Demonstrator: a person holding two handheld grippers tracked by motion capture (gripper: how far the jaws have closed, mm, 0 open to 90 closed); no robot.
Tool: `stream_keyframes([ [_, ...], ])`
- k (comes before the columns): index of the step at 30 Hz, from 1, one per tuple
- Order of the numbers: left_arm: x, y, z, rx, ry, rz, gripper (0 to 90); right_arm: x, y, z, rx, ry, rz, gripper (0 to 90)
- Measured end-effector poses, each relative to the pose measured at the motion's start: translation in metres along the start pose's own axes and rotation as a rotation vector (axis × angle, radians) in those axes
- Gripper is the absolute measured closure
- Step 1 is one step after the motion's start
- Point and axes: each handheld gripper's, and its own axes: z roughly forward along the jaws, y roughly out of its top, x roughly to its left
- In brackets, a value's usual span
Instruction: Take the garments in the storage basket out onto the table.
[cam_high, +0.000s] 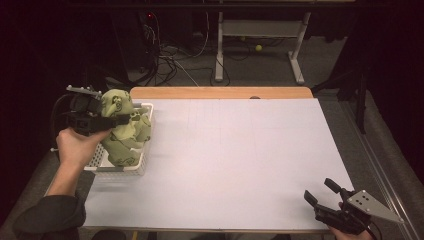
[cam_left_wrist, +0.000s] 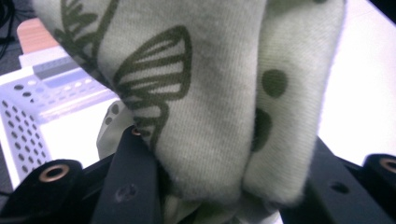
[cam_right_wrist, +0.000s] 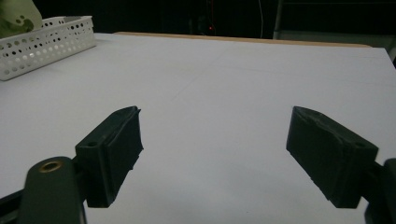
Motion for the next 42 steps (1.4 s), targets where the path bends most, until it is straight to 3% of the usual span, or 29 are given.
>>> stream_keyframes([
  [10,-0.019,0.014,-0.002,-0.018,-0.05,0.04,62.0,0.0,0.0,0.0,-0.001,0.004,0.0,18.5],
  [16,-0.037,0.021,0.001,-0.021,-0.081,0.091,61.9,0.0,0.0,0.0,-0.001,0.004,0.002,18.5],
  [30,-0.063,0.035,0.004,-0.03,-0.139,0.137,61.7,0.0,0.0,0.0,-0.002,0.009,0.002,18.6],
  [42,-0.086,0.043,0.023,-0.027,-0.188,0.171,61.5,-0.001,0.0,0.0,0.001,0.012,0.003,18.9],
])
